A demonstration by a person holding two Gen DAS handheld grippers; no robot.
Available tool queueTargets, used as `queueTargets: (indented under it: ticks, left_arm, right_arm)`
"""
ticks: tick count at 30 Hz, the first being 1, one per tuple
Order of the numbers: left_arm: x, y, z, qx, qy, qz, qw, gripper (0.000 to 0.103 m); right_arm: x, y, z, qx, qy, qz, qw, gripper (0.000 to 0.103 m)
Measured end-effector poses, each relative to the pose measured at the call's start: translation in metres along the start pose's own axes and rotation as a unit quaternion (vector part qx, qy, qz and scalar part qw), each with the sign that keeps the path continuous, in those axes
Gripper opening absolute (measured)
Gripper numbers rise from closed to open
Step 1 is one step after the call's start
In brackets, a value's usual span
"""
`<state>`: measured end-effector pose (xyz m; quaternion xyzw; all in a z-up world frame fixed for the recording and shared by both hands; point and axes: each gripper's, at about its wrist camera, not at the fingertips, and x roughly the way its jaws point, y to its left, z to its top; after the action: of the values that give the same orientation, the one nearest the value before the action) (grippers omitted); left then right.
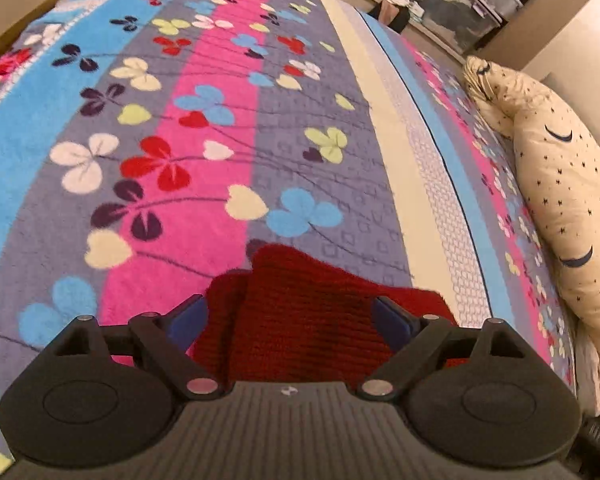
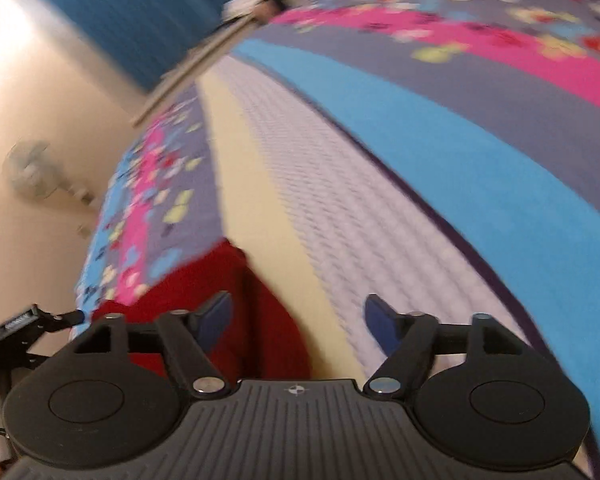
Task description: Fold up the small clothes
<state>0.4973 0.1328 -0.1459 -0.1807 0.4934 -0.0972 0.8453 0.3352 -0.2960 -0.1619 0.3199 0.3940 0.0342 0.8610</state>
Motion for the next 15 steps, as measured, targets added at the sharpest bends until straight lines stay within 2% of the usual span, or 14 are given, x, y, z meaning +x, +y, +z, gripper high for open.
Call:
queueTargets:
  ticks: [2, 4, 5, 6, 8, 10, 11, 13, 14, 15]
  left_arm:
    - [0.008, -0.006, -0.004, 0.009, 0.004, 0.001, 1.0, 0.089]
    - [0.012, -0.015, -0.008, 0.022, -0.005, 0.013, 0.9997, 0.056]
    - [0.011, -0.019, -0.01, 0.033, -0.012, 0.028, 0.999, 0.029]
    - [0.007, -0.02, -0.013, 0.036, -0.017, 0.033, 0.9987, 0.021]
    - [-0.013, -0.017, -0.016, 0.024, -0.044, 0.024, 0.9985, 0.018]
    - [-0.037, -0.007, -0.022, 0.012, -0.073, 0.01, 0.9972, 0.018]
    - [-0.042, 0.002, -0.025, -0.002, -0.08, 0.005, 0.9968, 0.018]
    - [-0.03, 0.016, -0.025, -0.022, -0.064, 0.029, 0.9973, 0.02]
    - [-0.015, 0.022, -0.025, -0.032, -0.043, 0.045, 0.9976, 0.024]
    - [-0.004, 0.025, -0.024, -0.034, -0.028, 0.052, 0.9977, 0.04]
  right_arm:
    - [0.028, 0.012, 0.014, -0.037, 0.037, 0.024, 0.998, 0.083]
    - [0.057, 0.025, 0.021, -0.065, 0.063, 0.032, 0.995, 0.082]
    - [0.07, 0.031, 0.021, -0.083, 0.07, 0.048, 0.993, 0.06]
    - [0.08, 0.035, 0.019, -0.1, 0.076, 0.064, 0.99, 0.021]
    - [0.086, 0.047, 0.023, -0.117, 0.07, 0.059, 0.989, 0.017]
    - [0.077, 0.068, 0.034, -0.131, 0.042, 0.087, 0.987, 0.017]
    - [0.072, 0.077, 0.038, -0.142, 0.03, 0.102, 0.984, 0.017]
    - [0.083, 0.086, 0.039, -0.156, 0.035, 0.082, 0.984, 0.017]
    - [0.096, 0.084, 0.037, -0.157, 0.055, 0.06, 0.984, 0.017]
    - [0.11, 0.078, 0.03, -0.159, 0.076, 0.025, 0.984, 0.019]
